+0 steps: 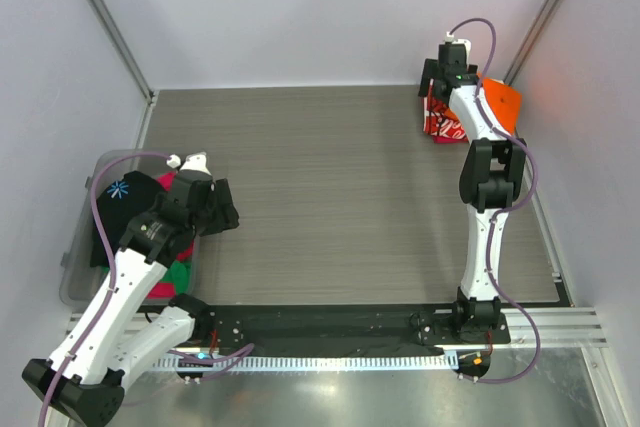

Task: Fold and stack the t-shirts
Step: Neatly place the folded tshirt to the corner

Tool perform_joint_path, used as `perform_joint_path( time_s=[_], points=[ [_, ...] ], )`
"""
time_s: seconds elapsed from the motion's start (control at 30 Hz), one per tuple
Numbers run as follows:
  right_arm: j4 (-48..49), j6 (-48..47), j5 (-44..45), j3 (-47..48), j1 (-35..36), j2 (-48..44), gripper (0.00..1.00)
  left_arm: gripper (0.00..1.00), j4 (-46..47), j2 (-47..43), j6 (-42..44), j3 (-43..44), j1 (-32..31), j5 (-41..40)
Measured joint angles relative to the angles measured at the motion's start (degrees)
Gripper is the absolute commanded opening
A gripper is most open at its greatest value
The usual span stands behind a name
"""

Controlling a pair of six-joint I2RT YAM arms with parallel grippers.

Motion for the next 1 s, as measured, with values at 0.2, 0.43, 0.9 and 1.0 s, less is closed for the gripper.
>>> perform_joint_path(
  time_s=[0.2, 0.43, 0.9, 1.0],
  points=[
    [-3.21, -4.13, 7.3, 0.0, 0.81, 1.92, 0.82, 0.62, -0.02, -0.79, -0.07, 0.0, 0.02, -0.04],
    [-4.35, -5.88, 11.13, 0.0, 0.81, 3.3, 0.61, 0.62, -0.02, -1.27, -0.11, 0.0, 0.2, -0.15],
    [-5.99, -8.61, 11.58, 0.0, 1.55, 4.35, 0.01, 0.62, -0.02, -1.44, -0.13, -0.02, 0.28, -0.35],
    [-6.1, -8.61, 11.56, -0.22, 1.57, 4.07, 0.01, 0.62, -0.02, -1.53, -0.13, -0.02, 0.28, -0.44]
  ],
)
